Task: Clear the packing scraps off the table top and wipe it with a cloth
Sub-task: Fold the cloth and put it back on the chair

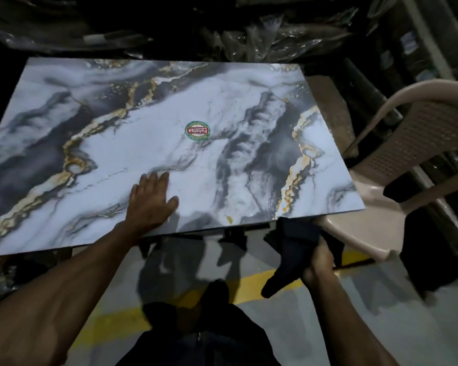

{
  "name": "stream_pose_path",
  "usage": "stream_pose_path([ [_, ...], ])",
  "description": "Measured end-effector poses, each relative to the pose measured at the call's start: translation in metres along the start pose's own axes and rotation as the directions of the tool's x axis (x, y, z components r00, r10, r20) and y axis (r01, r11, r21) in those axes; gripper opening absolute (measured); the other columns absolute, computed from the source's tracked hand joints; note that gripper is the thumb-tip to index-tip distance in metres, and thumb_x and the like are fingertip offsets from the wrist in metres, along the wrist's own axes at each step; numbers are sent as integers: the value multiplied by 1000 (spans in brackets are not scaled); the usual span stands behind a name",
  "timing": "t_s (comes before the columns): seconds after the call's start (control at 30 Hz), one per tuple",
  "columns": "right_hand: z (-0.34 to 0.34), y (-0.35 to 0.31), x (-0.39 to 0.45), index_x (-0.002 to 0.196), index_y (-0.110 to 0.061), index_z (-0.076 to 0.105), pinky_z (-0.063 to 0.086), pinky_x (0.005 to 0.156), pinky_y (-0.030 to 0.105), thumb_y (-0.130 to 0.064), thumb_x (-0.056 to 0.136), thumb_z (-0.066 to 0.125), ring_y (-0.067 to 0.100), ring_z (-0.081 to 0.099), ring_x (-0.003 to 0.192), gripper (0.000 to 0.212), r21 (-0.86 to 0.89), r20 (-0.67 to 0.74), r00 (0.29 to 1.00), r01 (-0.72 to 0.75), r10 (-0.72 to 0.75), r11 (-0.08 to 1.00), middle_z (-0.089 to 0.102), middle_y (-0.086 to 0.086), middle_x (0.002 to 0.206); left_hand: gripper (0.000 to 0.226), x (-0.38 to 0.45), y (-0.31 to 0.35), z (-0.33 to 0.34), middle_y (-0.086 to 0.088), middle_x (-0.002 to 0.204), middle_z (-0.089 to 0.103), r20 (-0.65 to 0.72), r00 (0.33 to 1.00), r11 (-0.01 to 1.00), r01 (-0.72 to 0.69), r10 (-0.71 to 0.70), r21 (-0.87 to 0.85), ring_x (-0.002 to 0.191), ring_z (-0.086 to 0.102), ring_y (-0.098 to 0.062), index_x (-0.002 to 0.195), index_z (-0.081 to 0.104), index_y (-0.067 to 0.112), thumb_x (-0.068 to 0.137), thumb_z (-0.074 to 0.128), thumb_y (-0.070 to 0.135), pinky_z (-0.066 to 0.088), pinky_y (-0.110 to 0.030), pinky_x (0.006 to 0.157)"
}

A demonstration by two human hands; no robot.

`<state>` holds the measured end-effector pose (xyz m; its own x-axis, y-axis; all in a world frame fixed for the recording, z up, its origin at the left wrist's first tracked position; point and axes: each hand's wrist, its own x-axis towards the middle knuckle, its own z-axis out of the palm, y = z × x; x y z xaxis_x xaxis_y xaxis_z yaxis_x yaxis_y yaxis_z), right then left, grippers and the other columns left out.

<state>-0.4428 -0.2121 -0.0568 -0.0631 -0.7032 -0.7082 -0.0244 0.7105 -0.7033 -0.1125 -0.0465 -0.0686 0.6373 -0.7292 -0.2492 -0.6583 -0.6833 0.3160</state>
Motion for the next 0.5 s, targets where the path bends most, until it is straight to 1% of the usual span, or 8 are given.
stream_pose_path([
  [0.07,1,17,-29,128,-14,59,52,88,42,-40,97,48,32,63,109,42,95,64,996,-61,55,994,65,15,124,79,-21,6,-10,-16,158,24,-27,973,972,-230,229,-41,146,25,-32,152,27,13,81,37,46,24,-45,118],
  [0.1,4,22,-44,126,-15,60,53,85,41,-41,97,48,31,64,107,41,139,100,994,-61,47,988,67,14,121,79,-36,13,-14,-15,158,26,-29,929,928,-369,368,-47,144,30,-31,152,27,14,80,36,46,29,-44,116],
  [0.17,11,25,-77,119,-16,62,53,71,35,-43,100,46,26,67,96,36,177,115,993,1,-22,984,70,11,111,75,-72,29,-23,-8,161,20,58,818,820,-570,572,-46,145,28,-26,153,20,23,84,38,43,30,-37,114],
  [0.23,12,32,-104,114,-17,64,51,65,33,-43,101,43,24,67,90,36,130,145,987,48,-67,990,71,11,106,71,-102,41,-28,0,163,13,101,716,723,-688,691,-71,145,27,-23,154,14,29,91,47,31,31,-35,111],
  [0.3,10,44,-127,116,-15,63,51,66,33,-45,101,43,25,68,92,39,93,154,984,80,-94,992,71,12,107,72,-127,45,-33,2,162,14,29,618,618,-781,786,-87,140,34,-26,154,12,33,94,51,23,38,-39,107],
  [0.37,6,53,-148,112,-14,64,51,69,33,-43,100,44,28,68,93,37,54,155,982,100,-108,993,71,14,106,68,-144,48,-42,-1,160,22,-46,529,525,-847,847,-82,133,43,-30,152,15,34,94,49,21,47,-44,99],
  [0.43,1,64,-165,107,-13,65,53,75,36,-42,100,45,31,69,95,36,46,166,979,112,-119,993,72,17,108,56,-157,53,-50,-5,154,33,-64,439,438,-898,896,-32,128,48,-31,149,22,35,97,39,26,50,-46,91],
  [0.5,-8,75,-182,109,-11,66,54,74,36,-42,101,44,32,69,95,39,14,184,978,97,-98,995,73,16,106,45,-171,60,-58,-9,147,42,-58,352,352,-936,934,1,121,53,-30,143,40,31,98,37,28,52,-44,86],
])
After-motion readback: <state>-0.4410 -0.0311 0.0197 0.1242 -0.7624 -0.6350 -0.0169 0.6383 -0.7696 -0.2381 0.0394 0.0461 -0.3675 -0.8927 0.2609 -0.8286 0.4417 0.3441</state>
